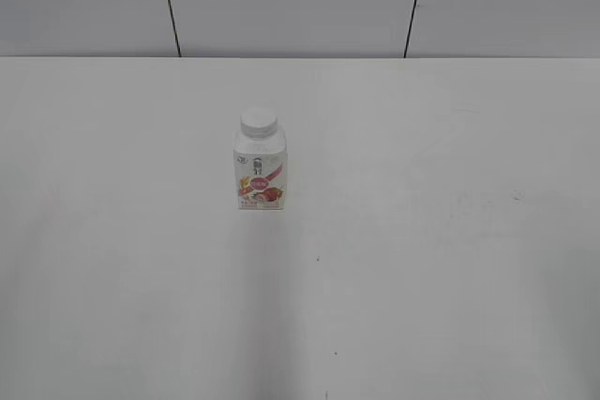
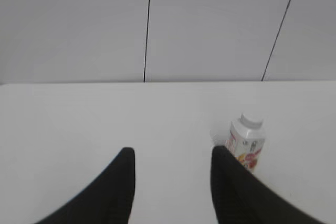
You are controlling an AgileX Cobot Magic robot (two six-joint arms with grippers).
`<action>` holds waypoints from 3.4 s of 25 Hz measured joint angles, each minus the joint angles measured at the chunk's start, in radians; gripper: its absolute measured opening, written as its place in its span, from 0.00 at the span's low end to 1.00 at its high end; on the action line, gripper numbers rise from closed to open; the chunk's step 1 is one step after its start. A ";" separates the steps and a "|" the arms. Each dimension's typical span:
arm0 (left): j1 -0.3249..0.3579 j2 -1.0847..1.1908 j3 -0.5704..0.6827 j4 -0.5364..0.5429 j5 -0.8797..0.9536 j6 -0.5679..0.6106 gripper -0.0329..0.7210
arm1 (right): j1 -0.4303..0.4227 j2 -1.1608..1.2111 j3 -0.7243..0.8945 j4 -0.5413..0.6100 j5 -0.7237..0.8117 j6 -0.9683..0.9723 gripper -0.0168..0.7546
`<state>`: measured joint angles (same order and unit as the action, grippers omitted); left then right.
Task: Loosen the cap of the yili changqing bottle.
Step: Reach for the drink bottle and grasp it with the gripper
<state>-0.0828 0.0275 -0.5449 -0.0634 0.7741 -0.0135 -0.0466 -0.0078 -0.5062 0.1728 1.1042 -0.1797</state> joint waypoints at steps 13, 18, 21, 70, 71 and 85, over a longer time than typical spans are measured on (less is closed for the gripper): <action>0.000 0.446 -0.001 -0.004 -0.463 0.072 0.45 | 0.000 0.000 0.000 0.000 0.000 0.000 0.77; -0.012 0.636 0.002 0.075 -0.654 0.075 0.45 | 0.000 0.000 0.000 0.000 0.000 0.000 0.77; -0.036 0.729 0.026 0.163 -0.792 0.052 0.45 | 0.000 0.000 0.000 0.000 0.000 0.000 0.77; 0.092 1.939 -0.277 1.537 -1.749 -0.715 0.79 | 0.000 0.000 0.000 0.000 0.000 0.001 0.77; 0.092 1.960 -0.302 1.562 -1.757 -0.715 0.80 | 0.000 0.000 0.000 0.000 0.000 0.001 0.77; 0.008 2.236 -0.645 1.749 -1.896 -0.840 0.80 | 0.000 0.000 0.000 0.000 0.000 0.000 0.77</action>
<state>-0.0749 2.2634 -1.1904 1.6855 -1.1224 -0.8534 -0.0466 -0.0078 -0.5062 0.1728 1.1042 -0.1797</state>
